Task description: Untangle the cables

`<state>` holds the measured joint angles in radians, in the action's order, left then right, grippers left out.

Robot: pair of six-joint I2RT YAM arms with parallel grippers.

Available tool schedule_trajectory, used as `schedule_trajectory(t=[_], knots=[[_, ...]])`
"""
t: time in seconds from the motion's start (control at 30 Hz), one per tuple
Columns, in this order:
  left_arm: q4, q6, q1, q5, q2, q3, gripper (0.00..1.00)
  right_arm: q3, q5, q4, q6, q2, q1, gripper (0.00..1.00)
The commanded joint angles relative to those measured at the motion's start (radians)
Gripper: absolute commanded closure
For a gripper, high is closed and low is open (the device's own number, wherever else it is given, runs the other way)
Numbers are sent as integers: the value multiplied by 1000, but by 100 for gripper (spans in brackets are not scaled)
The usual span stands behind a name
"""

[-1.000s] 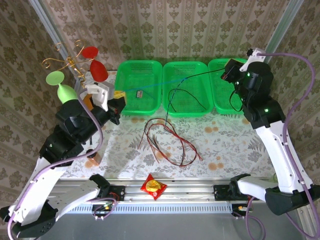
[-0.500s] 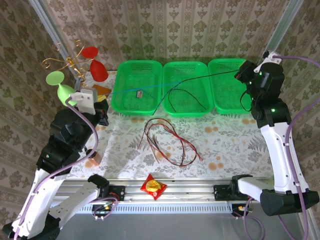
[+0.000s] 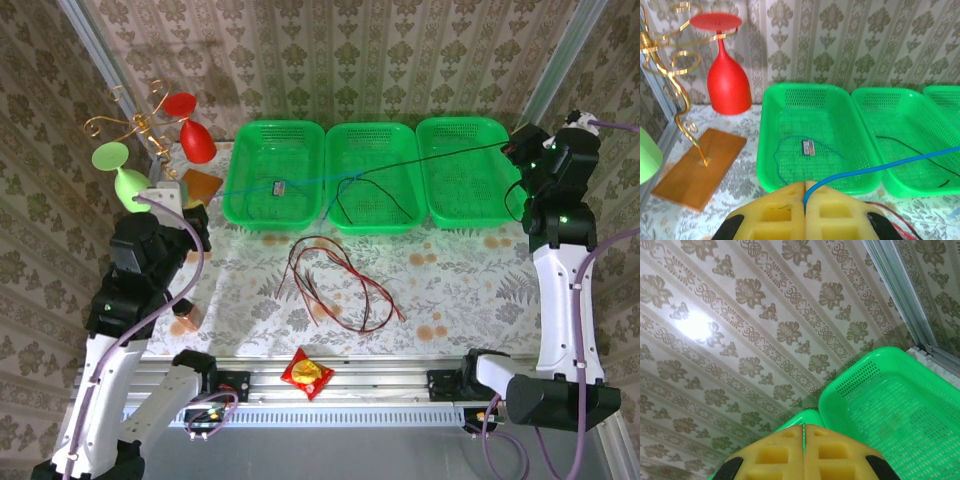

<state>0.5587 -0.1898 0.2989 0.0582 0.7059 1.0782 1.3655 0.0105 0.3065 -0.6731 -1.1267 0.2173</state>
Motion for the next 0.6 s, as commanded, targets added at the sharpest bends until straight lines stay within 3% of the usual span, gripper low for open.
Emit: schedule_trajectory(t=[0.0,0.33,0.57], knots=[[47,-37,-44,-70,-24,-33,100,-9,38,-49,-49,7,34,100],[106,-37,-153,-136,-39,-61,100,-24,108,-66,-108,16,156,100],[140,-38,-224,-180,-55,-86,100,-19,120,-75,-130,15,187,100]])
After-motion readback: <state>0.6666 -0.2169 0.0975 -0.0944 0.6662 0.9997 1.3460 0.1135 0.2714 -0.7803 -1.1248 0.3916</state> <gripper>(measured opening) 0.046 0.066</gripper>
